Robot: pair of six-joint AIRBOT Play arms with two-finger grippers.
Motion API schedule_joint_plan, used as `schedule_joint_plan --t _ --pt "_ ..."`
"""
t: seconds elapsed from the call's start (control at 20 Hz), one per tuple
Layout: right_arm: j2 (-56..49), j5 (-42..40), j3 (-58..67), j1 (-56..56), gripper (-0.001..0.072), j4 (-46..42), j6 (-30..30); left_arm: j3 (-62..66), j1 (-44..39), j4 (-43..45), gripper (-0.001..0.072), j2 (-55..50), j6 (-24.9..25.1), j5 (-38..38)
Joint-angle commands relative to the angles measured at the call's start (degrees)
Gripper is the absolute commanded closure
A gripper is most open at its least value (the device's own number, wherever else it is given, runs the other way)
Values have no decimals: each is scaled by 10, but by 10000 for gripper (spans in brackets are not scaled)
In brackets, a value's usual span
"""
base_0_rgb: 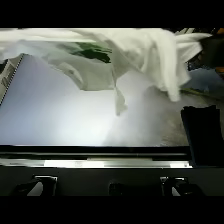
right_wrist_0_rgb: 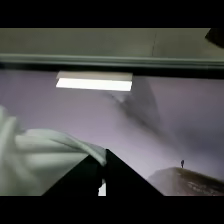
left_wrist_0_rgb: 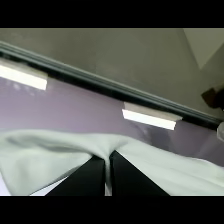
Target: Fold the clothes and pants, and hang the long-sleeved shirts on hangers.
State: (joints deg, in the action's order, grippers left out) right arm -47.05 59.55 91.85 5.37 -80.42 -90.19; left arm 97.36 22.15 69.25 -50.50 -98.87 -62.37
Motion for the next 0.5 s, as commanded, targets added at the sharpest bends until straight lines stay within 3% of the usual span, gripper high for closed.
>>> schedule_joint_plan --t 0.0,0.2,0.3,0.45 --pt "84 14 12 0 684 -49 -58 18 19 60 690 79 -32 -1" --pt "66 64 12 0 683 -47 -138 14 19 43 690 73 -32 -30" --pt "9 92 12 0 683 -33 -186 -4 16 11 690 39 -30 -58" --pt "-131 102 11 0 682 30 -192 -63 -23 -7 690 -42 -6 -66"
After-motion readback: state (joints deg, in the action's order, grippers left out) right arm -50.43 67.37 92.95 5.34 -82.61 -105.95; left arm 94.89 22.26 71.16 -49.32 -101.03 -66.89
